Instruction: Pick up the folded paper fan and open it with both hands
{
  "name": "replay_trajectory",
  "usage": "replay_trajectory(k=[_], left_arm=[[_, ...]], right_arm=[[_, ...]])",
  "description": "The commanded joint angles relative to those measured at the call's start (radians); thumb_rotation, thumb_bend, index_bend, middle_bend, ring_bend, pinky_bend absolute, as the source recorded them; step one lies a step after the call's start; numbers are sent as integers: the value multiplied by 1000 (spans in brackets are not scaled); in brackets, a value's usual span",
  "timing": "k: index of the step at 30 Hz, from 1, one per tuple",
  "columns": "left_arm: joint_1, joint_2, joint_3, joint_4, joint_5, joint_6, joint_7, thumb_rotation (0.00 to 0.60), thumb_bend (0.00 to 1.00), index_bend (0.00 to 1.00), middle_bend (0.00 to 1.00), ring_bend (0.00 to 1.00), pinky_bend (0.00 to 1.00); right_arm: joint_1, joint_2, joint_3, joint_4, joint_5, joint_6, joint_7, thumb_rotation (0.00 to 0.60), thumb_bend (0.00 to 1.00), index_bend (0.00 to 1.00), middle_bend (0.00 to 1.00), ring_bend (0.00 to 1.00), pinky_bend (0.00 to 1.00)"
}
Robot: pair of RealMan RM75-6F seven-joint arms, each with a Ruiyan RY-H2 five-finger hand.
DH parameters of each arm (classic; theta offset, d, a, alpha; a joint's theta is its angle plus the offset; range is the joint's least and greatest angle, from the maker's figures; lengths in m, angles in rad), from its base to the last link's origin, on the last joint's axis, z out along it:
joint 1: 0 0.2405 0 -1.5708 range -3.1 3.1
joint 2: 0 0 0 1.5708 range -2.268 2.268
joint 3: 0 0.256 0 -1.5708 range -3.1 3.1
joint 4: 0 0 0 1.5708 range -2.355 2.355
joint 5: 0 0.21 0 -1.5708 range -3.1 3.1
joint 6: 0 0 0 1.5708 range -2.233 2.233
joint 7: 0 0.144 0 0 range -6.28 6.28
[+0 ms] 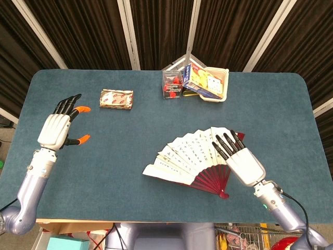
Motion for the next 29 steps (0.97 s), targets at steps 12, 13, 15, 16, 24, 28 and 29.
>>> replay_trajectory(k=[12,13,15,16,24,28,29], left_arm=[[108,76,96,-10,92,72,-4,600,148,83,0,0,0],[129,83,111,-12,108,93,-8,600,134,74,0,0,0],[165,92,138,-14,136,129,-14,600,88,46,0,0,0],[181,94,151,-15,150,142,-20,600,78,36,0,0,0],[321,120,260,-39,232,256,-49,600,57,0,0,0,0],[382,105,289,44,279,327,-38,600,57,0,0,0,0],[393,99,292,71,286,341,-35,600,57,0,0,0,0]], right_arm=[[-91,28,-26,14,98,21,58,600,195,0,0,0,0],[-111,23,-23,7,112,46,96,600,195,0,0,0,0],[-147,15,-20,-8,135,86,162,600,196,0,0,0,0],[-164,12,-19,-19,144,106,197,600,196,0,0,0,0],[-323,15,-36,-47,167,296,422,600,195,0,0,0,0],[-382,22,-24,-20,148,392,518,600,195,0,0,0,0],[-393,24,-20,-5,136,419,530,600,195,0,0,0,0]])
